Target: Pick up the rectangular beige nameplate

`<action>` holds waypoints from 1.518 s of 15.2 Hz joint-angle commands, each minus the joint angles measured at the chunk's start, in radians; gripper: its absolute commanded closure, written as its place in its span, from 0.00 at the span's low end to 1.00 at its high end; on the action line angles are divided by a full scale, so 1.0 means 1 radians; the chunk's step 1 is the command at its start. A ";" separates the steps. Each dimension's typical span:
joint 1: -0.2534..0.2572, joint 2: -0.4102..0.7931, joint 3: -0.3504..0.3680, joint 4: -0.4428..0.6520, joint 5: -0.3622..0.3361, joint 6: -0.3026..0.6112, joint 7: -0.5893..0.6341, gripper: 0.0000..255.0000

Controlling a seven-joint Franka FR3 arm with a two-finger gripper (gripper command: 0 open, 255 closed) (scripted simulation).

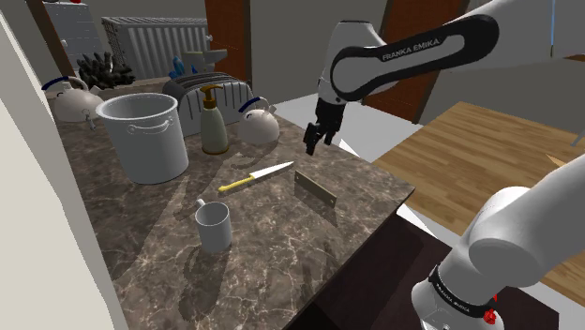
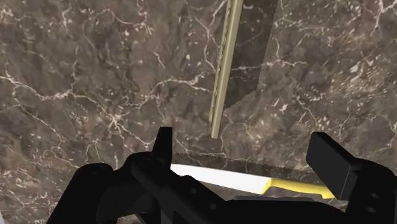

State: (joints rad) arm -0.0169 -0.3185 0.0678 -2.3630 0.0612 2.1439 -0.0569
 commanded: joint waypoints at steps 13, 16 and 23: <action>0.003 0.405 0.014 0.125 -0.035 0.253 0.006 0.00; 0.004 0.431 0.014 0.113 -0.038 0.292 0.007 0.00; 0.003 0.435 0.013 0.109 -0.037 0.299 0.004 1.00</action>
State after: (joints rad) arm -0.0143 0.1158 0.0808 -2.2536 0.0238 2.4424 -0.0525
